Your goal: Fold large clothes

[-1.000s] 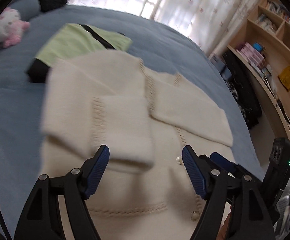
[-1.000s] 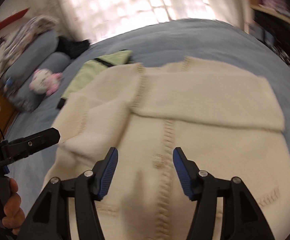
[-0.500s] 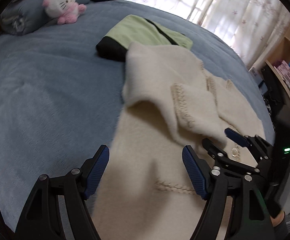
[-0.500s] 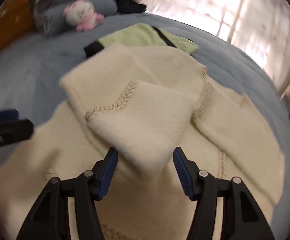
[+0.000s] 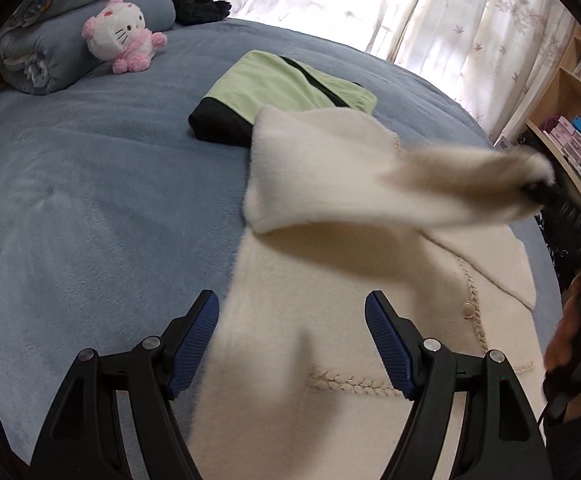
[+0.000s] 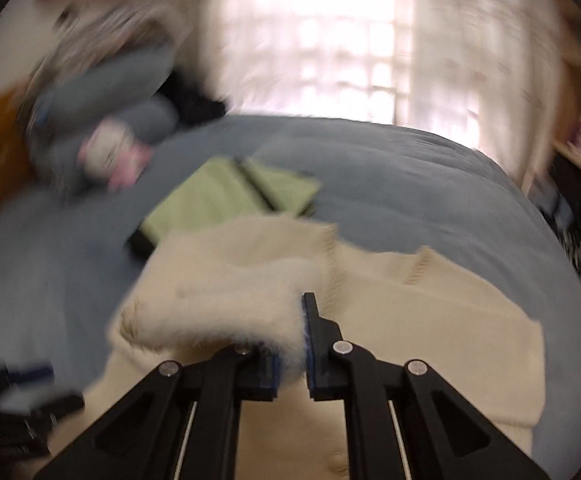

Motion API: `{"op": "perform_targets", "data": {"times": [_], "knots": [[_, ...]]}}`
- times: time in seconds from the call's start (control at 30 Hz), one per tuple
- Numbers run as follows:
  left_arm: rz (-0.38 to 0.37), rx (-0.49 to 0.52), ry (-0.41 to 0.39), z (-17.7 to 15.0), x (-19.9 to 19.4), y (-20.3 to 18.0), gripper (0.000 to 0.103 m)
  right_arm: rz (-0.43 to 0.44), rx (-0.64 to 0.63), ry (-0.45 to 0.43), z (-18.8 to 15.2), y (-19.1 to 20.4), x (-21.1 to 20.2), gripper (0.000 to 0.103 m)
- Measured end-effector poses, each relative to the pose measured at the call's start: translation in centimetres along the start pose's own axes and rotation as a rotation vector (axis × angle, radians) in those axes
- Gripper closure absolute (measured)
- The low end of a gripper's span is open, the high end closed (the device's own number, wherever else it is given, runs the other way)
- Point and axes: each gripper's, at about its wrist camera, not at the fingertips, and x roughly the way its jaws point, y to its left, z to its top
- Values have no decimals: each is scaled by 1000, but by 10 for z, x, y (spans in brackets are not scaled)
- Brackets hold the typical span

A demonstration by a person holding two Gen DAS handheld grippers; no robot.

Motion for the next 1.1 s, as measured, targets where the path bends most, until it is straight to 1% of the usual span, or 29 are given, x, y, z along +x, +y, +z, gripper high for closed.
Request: {"op": "perform_targets", "data": {"times": [0.03,0.07,0.1,0.13,0.17,0.23,0.3,0.37,0.4,0.5,0.6,0.7,0.87,0.97,1.1], "knots": [[-5,5,-1,-1,0,-2,29,-4,44,9,-1,-15,3,94],[-8,10,0,-2,1,-4,29,-12,100,45,-6,-33,10,92],[-9,20,7,-3,4,-7,29,-21,157,108,-16,-51,21,86],[-10,28,14,-4,5,-9,29,-22,227,199,-30,-72,35,77],[-11,40,25,-6,8,-11,29,-18,285,283,-47,-88,47,75],[-15,56,40,-7,12,-15,29,-17,359,407,-81,-114,61,74],[-24,69,54,-6,17,-16,29,-33,374,447,-101,-130,59,74],[-24,83,68,0,23,-16,29,-22,389,443,-110,-145,50,74],[-26,94,72,6,29,-16,29,-18,394,435,-111,-148,45,72],[-29,121,86,25,46,-13,29,-3,416,390,-101,-165,37,60],[-32,124,98,48,65,-9,29,20,429,359,-85,-175,43,60],[-54,114,103,79,90,-4,29,39,422,355,-71,-184,62,60],[-61,102,118,119,127,-2,29,58,429,403,-57,-189,117,60],[-36,105,117,136,146,-4,29,57,415,409,-52,-190,139,60],[-5,108,169,151,182,-2,29,49,370,369,-44,-185,148,60]]}}
